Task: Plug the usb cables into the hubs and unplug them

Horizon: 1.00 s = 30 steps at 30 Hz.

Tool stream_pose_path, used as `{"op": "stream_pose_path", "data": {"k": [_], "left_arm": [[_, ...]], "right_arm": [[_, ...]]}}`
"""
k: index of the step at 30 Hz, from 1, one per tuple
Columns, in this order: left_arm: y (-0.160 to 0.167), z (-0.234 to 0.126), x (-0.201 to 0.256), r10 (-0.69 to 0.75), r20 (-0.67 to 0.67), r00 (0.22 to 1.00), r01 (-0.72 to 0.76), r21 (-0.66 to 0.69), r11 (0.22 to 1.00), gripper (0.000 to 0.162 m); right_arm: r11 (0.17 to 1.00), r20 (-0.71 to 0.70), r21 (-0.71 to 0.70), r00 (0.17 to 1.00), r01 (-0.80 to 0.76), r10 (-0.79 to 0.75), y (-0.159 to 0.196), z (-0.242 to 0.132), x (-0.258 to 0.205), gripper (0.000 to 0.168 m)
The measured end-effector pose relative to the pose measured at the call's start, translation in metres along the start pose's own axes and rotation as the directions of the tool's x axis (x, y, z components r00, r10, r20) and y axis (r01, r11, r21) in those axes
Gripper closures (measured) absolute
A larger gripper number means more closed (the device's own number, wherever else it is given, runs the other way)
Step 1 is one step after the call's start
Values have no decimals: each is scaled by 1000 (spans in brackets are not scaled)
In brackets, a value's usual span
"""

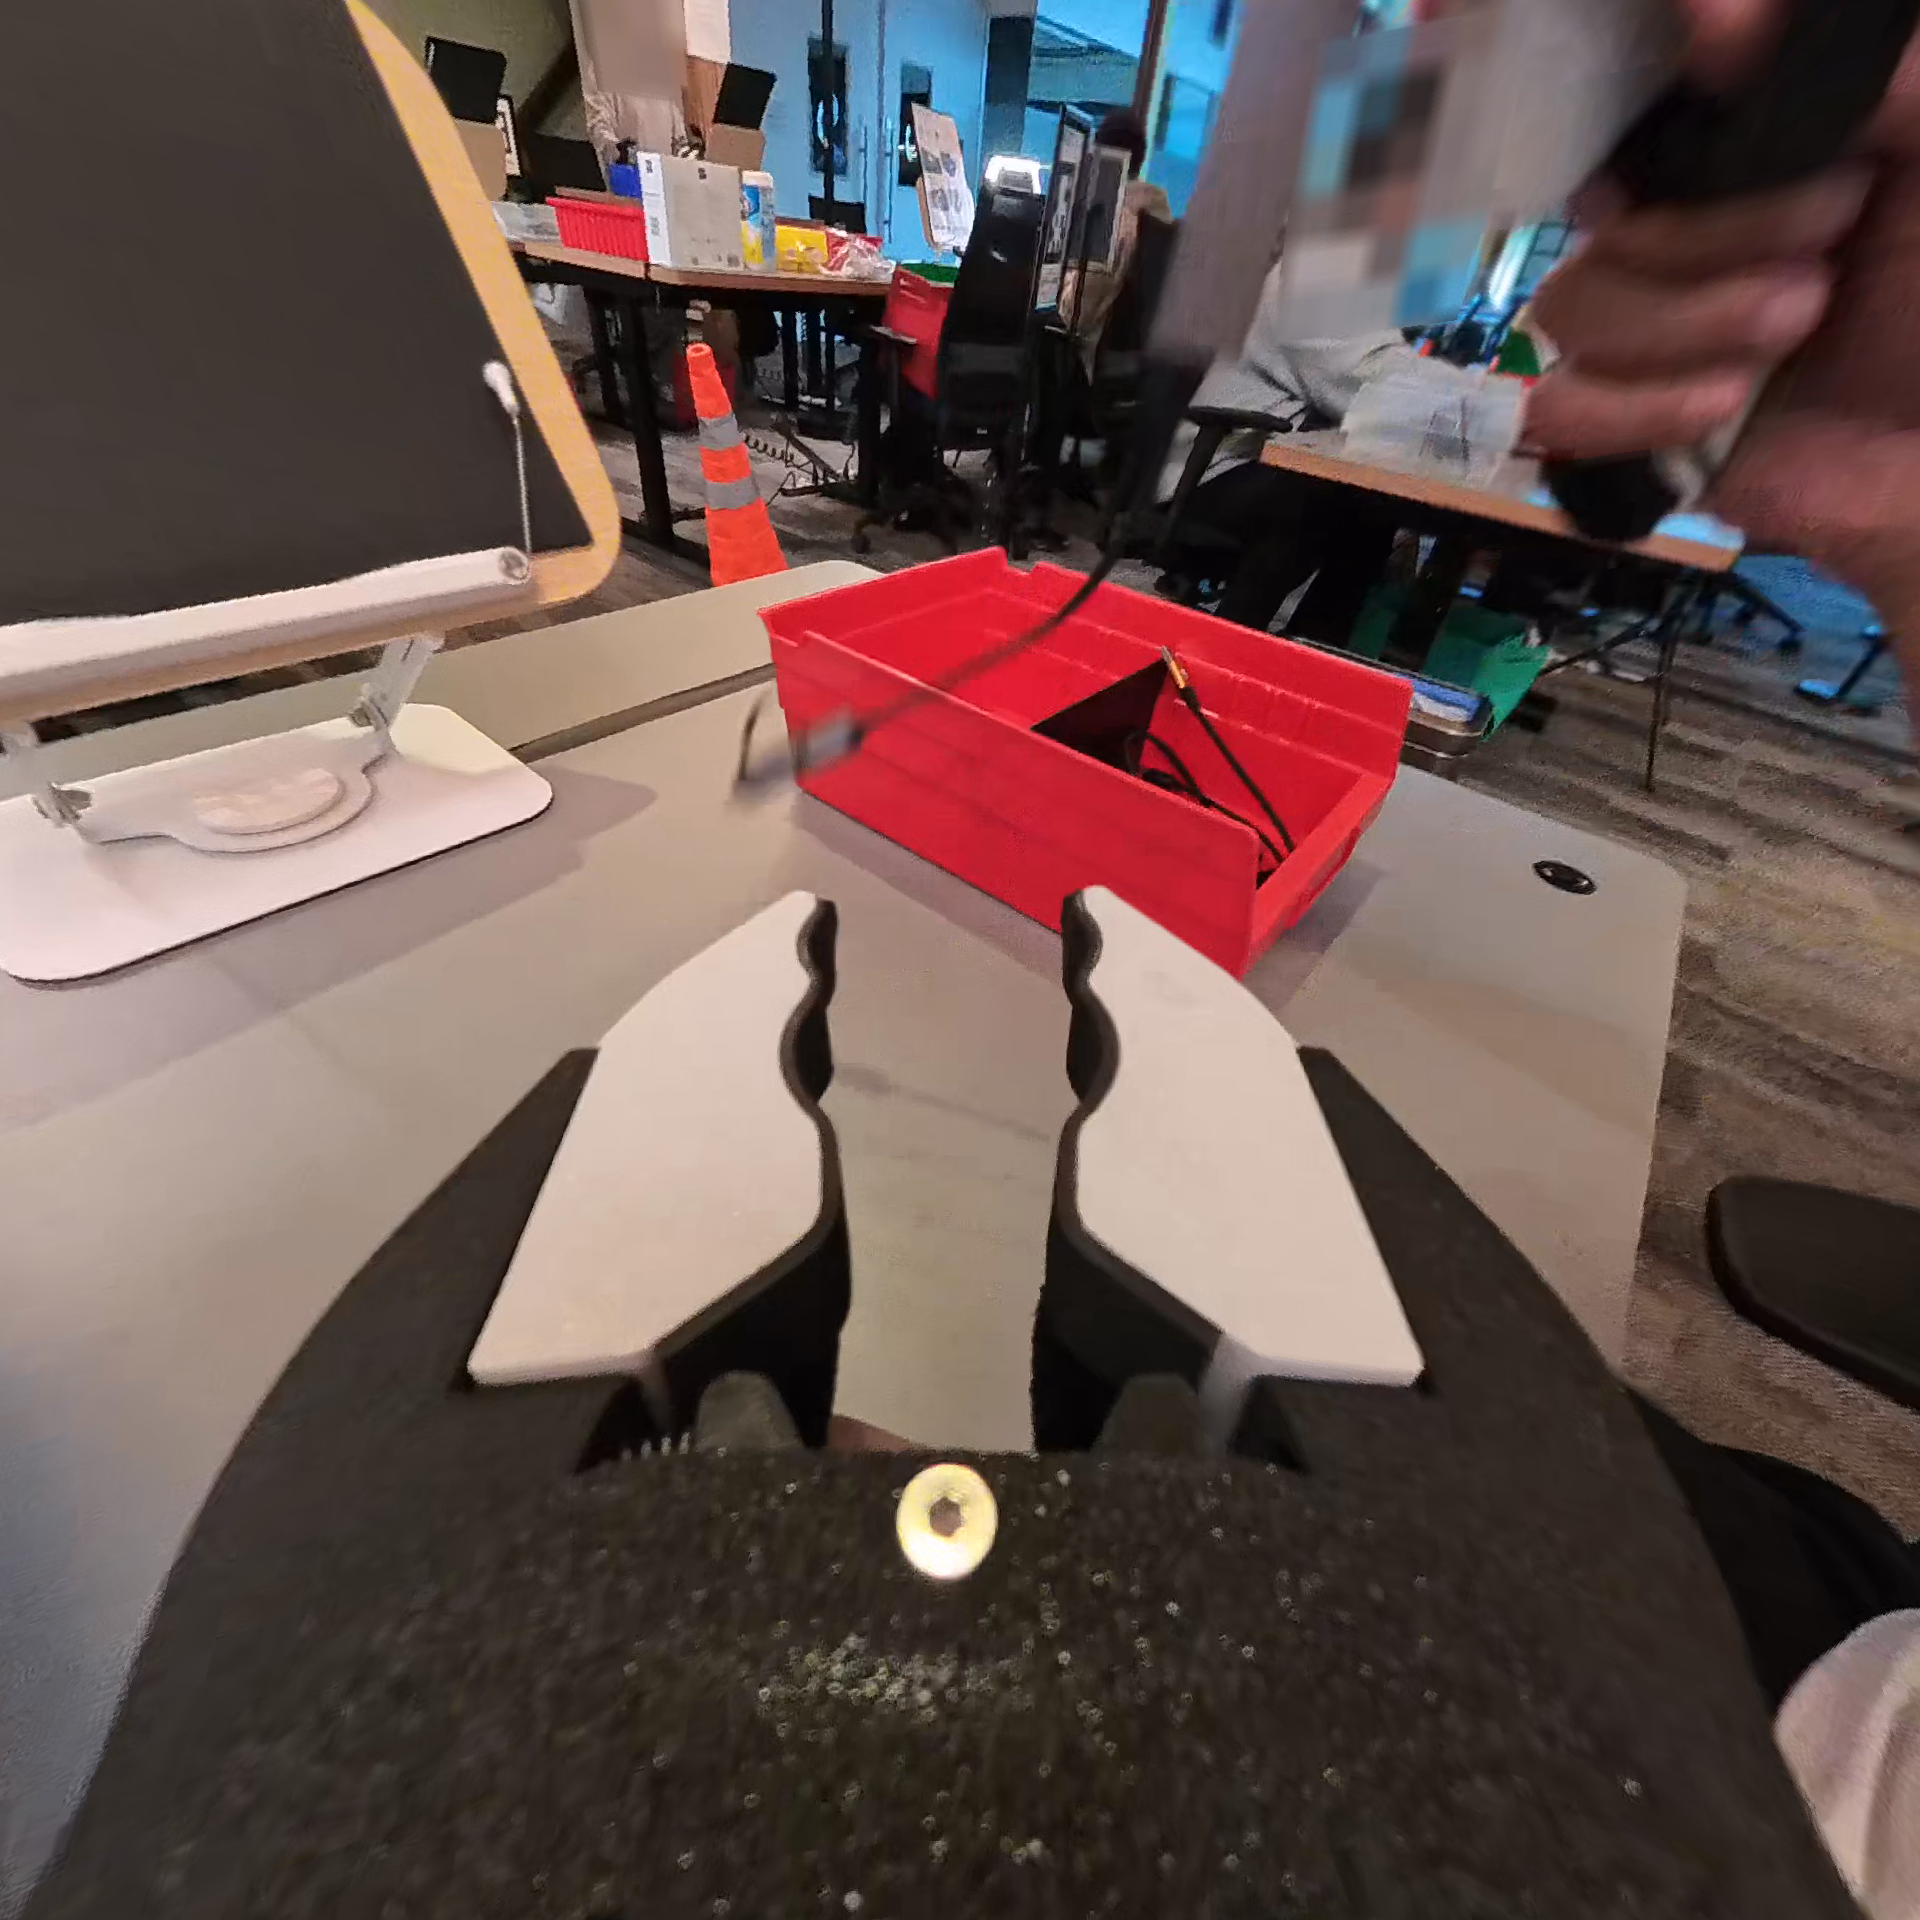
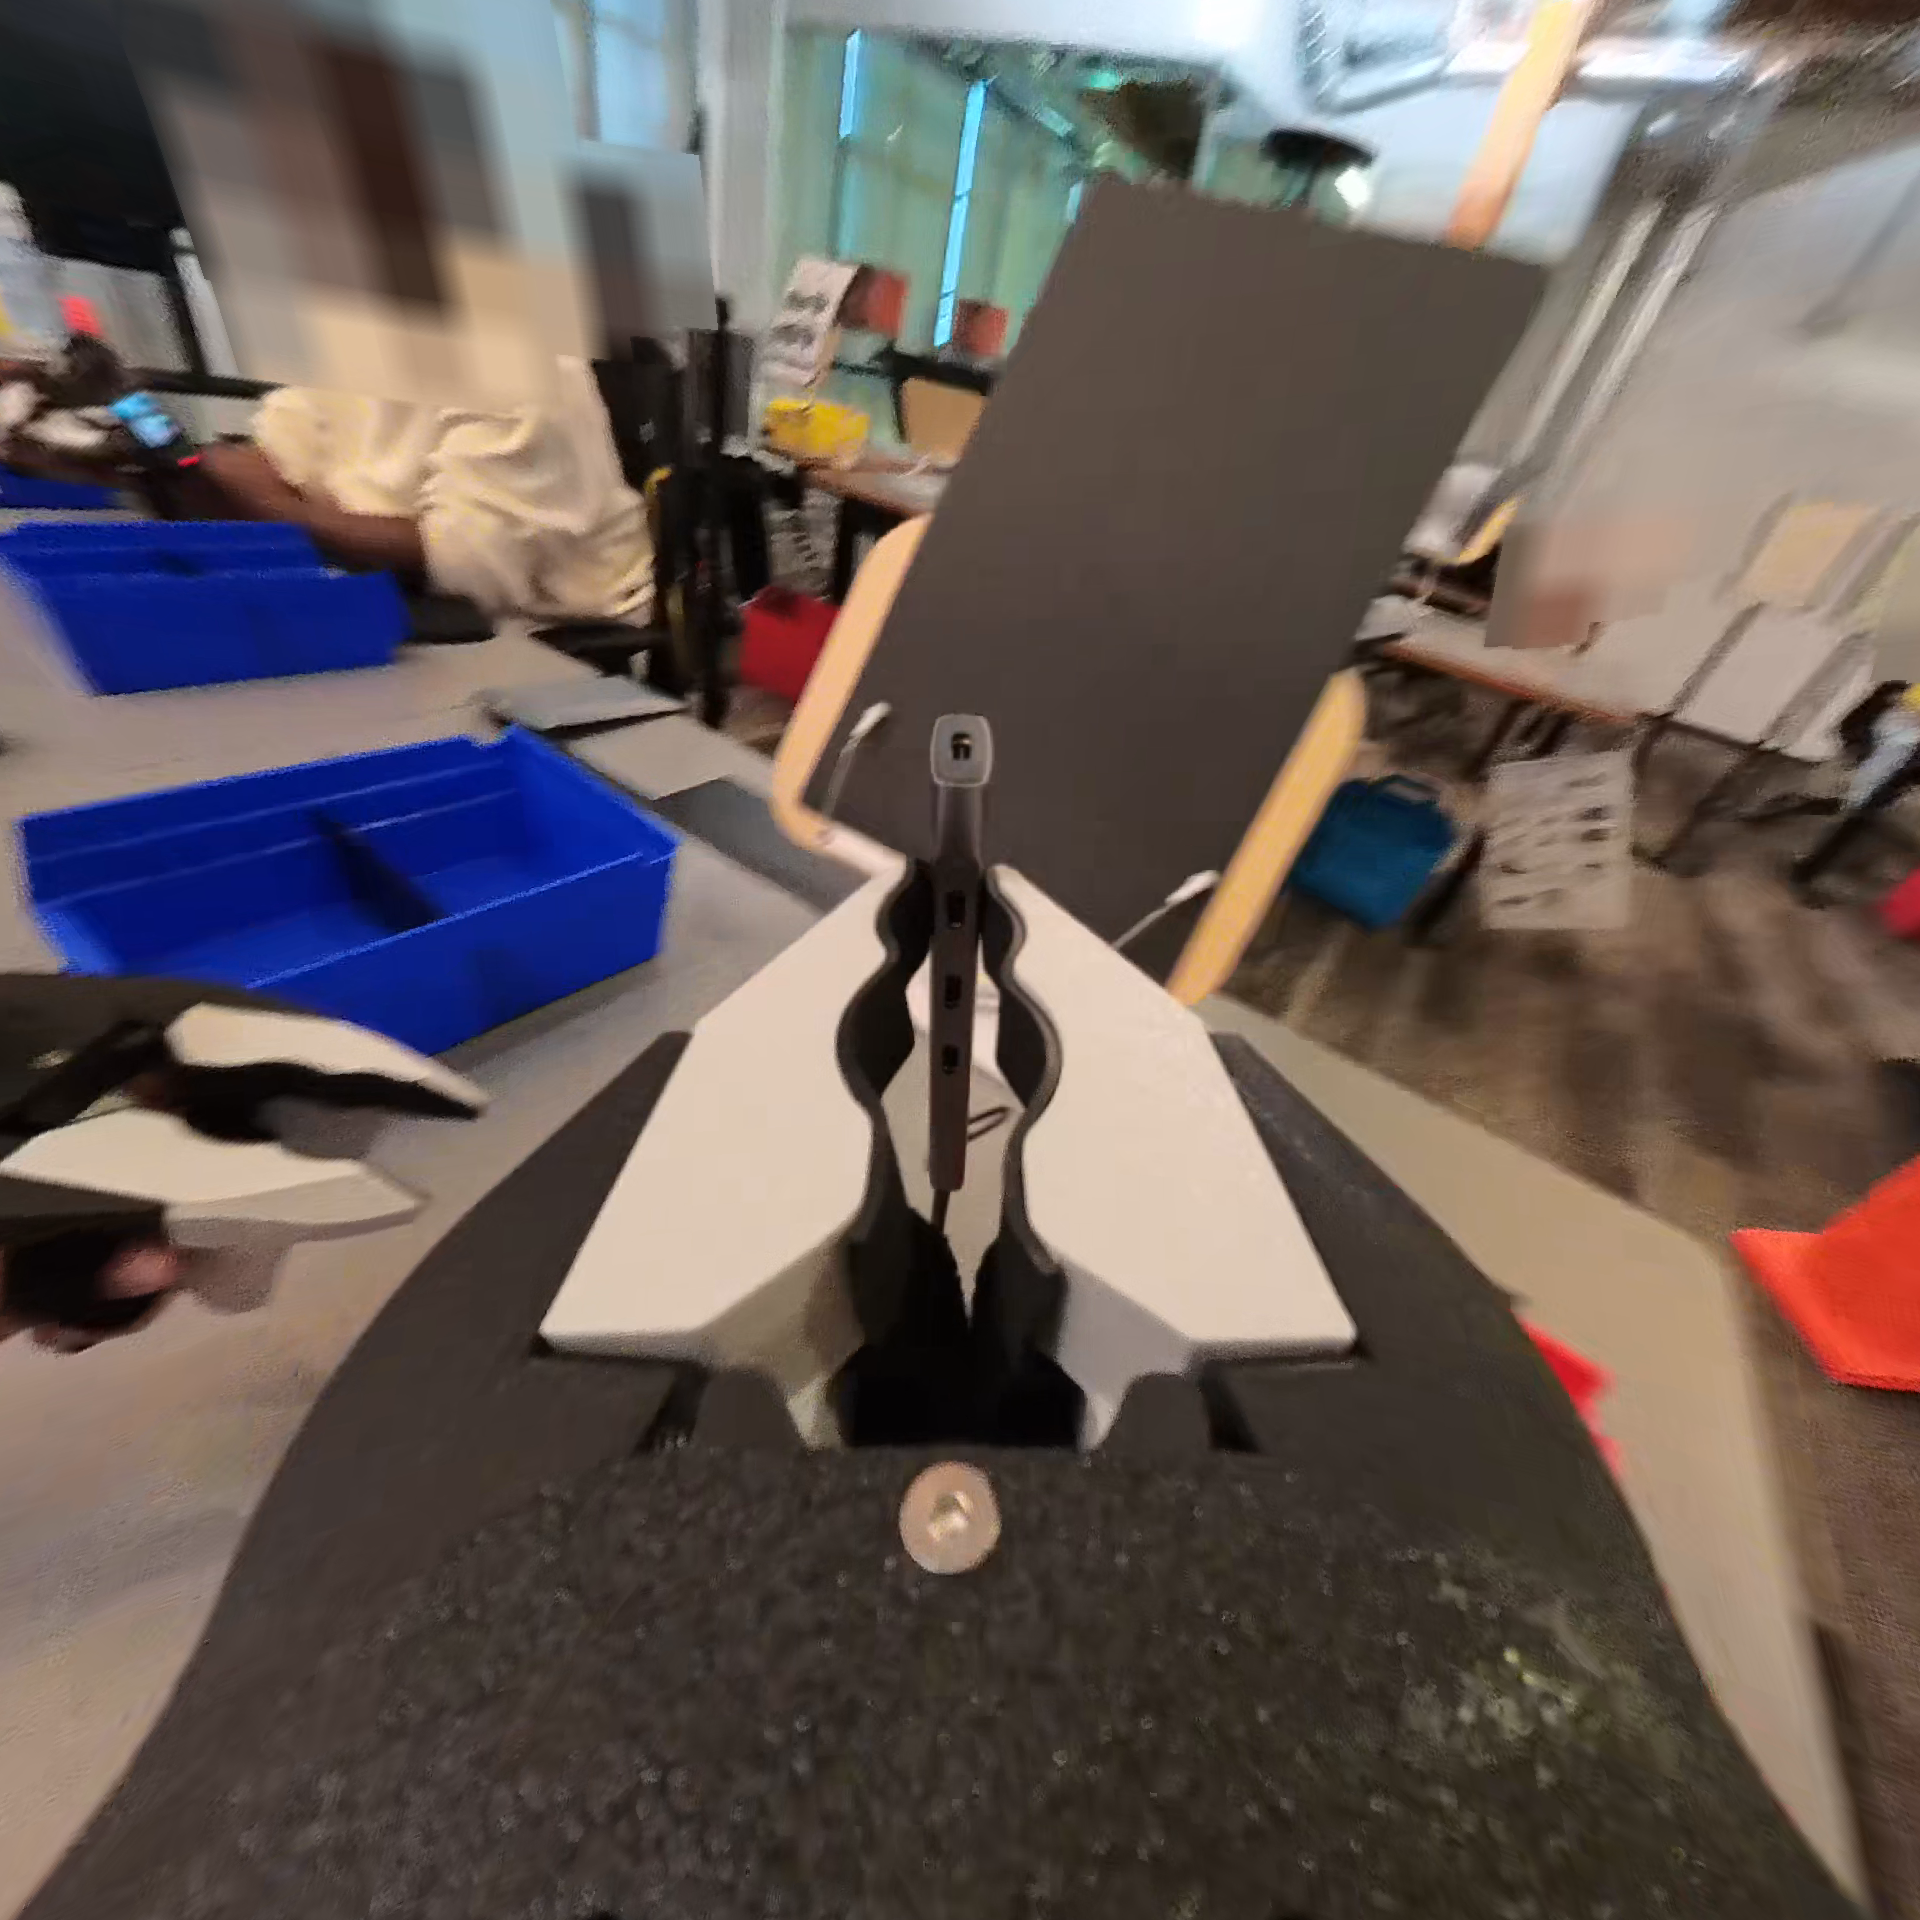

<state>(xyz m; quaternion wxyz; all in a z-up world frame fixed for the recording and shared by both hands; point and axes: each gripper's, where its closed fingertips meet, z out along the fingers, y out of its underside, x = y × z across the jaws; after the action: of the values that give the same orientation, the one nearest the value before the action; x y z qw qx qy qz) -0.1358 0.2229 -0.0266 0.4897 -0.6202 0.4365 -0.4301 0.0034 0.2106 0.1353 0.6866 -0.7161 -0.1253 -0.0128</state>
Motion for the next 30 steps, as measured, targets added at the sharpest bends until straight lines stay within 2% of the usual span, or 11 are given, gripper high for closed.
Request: {"op": "stream_pose_path", "data": {"k": [1, 4, 7, 11, 14, 16, 18, 21, 26, 28, 30], "left_arm": [[1, 0, -2, -24, -2, 1000, 24, -3, 1000, 123], [3, 3, -5, -89, -24, 996, 88, -16, 996, 125], [7, 6, -5, -116, -34, 993, 114, -39, 993, 126], [13, 8, 2, -122, -60, 991, 118, -75, 990, 126], [21, 6, 8, -119, -78, 990, 110, -111, 988, 126], [27, 1, 10, -116, -79, 990, 105, -136, 985, 126], [33, -7, 9, -116, -69, 991, 105, -145, 984, 126], [50, -28, 6, -111, -35, 993, 105, -149, 983, 126], [77, -79, -13, -126, 93, 988, 137, -125, 983, 126], [82, -99, -20, -153, 134, 979, 168, -105, 980, 126], [86, -116, -28, -177, 175, 969, 194, -83, 978, 126]], "right_arm": [[1000, -43, 14, 999, 15, -14, -13, -8, 21, 161], [997, -134, -15, 988, 73, -74, -26, -19, 72, 161], [992, -144, -120, 988, 32, -50, 7, -5, 108, 161], [954, -153, -289, 987, -83, 40, 92, 30, 144, 161], [883, -125, -445, 987, -146, 100, 163, 57, 147, 161], [853, -93, -485, 981, -194, 170, 188, 77, 141, 161], [789, -91, -563, 967, -246, 237, 210, 94, 137, 161], [667, -34, -716, 965, -204, 259, 247, 115, 124, 160], [353, 125, -931, 990, 93, 70, 320, 115, 122, 160], [266, 210, -942, 978, 203, -4, 337, 111, 125, 160], [227, 241, -943, 970, 241, -30, 347, 108, 126, 160]]}}
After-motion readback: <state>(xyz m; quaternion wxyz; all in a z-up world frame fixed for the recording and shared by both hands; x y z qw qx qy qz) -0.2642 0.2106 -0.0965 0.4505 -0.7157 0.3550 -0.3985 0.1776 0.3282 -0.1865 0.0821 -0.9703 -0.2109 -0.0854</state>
